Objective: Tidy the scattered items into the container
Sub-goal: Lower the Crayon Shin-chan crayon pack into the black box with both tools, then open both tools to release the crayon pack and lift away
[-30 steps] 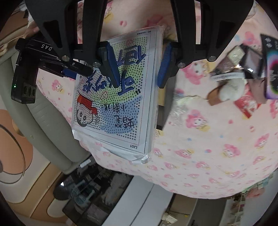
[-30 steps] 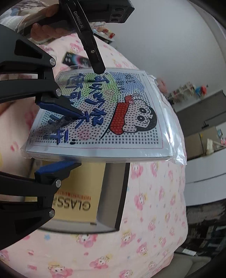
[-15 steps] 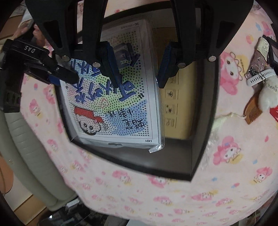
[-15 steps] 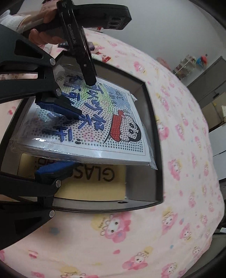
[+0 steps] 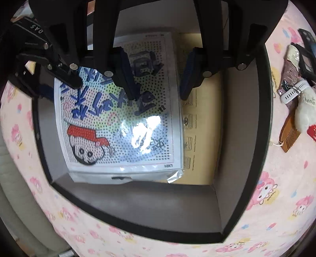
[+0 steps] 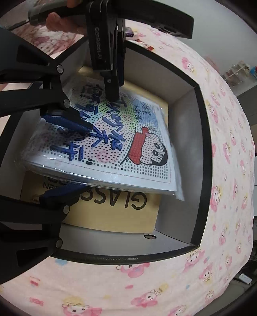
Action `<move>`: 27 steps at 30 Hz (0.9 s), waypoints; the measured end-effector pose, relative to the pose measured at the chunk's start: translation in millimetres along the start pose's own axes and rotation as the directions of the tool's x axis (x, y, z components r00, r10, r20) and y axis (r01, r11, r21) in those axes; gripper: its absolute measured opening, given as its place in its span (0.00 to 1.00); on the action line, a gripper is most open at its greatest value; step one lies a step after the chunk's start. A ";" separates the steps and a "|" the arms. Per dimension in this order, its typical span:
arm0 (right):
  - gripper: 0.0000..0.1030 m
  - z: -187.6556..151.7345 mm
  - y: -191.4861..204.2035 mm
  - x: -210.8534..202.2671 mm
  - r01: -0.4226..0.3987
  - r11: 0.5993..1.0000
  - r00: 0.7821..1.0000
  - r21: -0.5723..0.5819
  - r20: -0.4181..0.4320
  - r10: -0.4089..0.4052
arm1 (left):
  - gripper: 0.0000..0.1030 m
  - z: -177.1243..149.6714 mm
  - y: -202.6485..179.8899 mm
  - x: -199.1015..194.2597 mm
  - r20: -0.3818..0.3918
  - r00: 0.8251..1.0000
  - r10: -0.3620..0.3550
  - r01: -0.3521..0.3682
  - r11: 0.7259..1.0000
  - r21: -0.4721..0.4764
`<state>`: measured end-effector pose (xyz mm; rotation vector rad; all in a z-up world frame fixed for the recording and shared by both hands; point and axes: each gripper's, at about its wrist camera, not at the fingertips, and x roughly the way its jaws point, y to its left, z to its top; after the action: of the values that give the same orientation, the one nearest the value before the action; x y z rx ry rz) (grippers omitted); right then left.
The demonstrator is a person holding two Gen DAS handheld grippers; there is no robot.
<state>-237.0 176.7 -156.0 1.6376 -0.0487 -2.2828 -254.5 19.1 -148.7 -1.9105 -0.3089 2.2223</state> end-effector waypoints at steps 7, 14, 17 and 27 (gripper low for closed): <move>0.45 10.7 17.4 -25.2 0.115 0.992 0.977 -0.053 0.188 -0.103 | 0.44 11.5 5.0 -10.9 0.014 1.000 -0.019 0.020 0.996 -0.083; 0.45 39.6 14.1 2.2 0.063 0.997 0.998 -0.055 0.010 -0.063 | 0.43 16.3 3.8 -2.8 -0.017 1.000 0.004 -0.006 0.996 -0.090; 0.45 44.5 8.5 11.0 0.063 0.998 0.997 -0.031 -0.033 -0.064 | 0.40 8.4 -3.5 -6.4 -0.010 1.000 0.001 -0.001 0.999 -0.054; 0.45 38.0 -9.4 0.1 0.022 0.998 1.000 0.051 -0.015 -0.022 | 0.39 -21.8 -7.9 -25.9 0.006 0.978 -0.209 0.209 0.977 -0.051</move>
<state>-274.6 179.3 -145.3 1.6876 -0.0873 -2.3042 -229.1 20.1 -125.0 -1.8086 -0.5452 2.0974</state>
